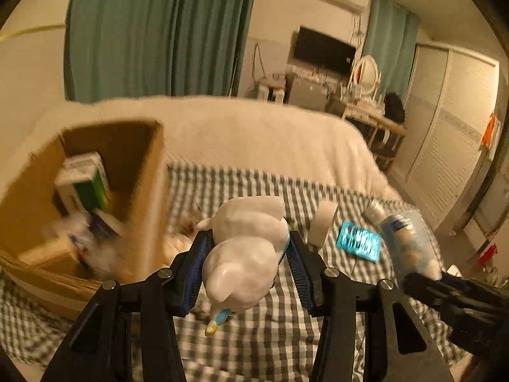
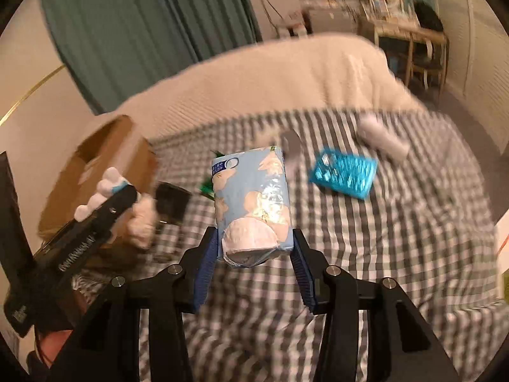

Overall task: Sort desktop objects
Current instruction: 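Carry figurine and tissue pack into the cardboard box and open both tools, then move both tools back over the bed, then grasp the tape roll with left tool while right tool grasps the blue blister pack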

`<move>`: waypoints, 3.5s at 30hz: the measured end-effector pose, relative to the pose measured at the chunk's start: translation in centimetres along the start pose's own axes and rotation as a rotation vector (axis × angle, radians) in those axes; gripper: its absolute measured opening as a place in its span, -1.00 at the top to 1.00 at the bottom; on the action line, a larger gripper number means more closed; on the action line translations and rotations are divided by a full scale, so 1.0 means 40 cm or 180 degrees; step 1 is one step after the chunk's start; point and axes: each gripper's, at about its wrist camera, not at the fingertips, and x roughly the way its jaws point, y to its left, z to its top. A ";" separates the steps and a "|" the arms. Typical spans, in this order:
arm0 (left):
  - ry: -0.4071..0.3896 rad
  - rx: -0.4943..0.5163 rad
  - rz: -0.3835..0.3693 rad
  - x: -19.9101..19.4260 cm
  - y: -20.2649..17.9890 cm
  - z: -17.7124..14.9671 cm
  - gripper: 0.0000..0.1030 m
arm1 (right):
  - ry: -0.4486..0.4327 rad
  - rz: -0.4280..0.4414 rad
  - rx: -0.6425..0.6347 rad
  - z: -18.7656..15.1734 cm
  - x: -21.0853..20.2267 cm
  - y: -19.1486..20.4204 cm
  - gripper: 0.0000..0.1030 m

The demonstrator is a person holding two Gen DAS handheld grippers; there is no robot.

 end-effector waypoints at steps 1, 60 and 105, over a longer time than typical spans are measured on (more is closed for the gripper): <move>-0.0026 -0.0089 -0.0016 -0.017 0.015 0.017 0.02 | -0.0071 -0.0004 -0.0059 0.003 -0.035 0.029 0.13; 0.0115 0.0019 0.0006 -0.067 -0.055 0.042 -0.84 | -0.0599 -0.0268 -0.0183 0.061 -0.280 0.114 -0.06; 0.0501 0.0505 -0.0363 0.622 -0.331 -0.072 -0.53 | -0.0282 -0.0527 0.1078 0.047 0.371 -0.435 -0.06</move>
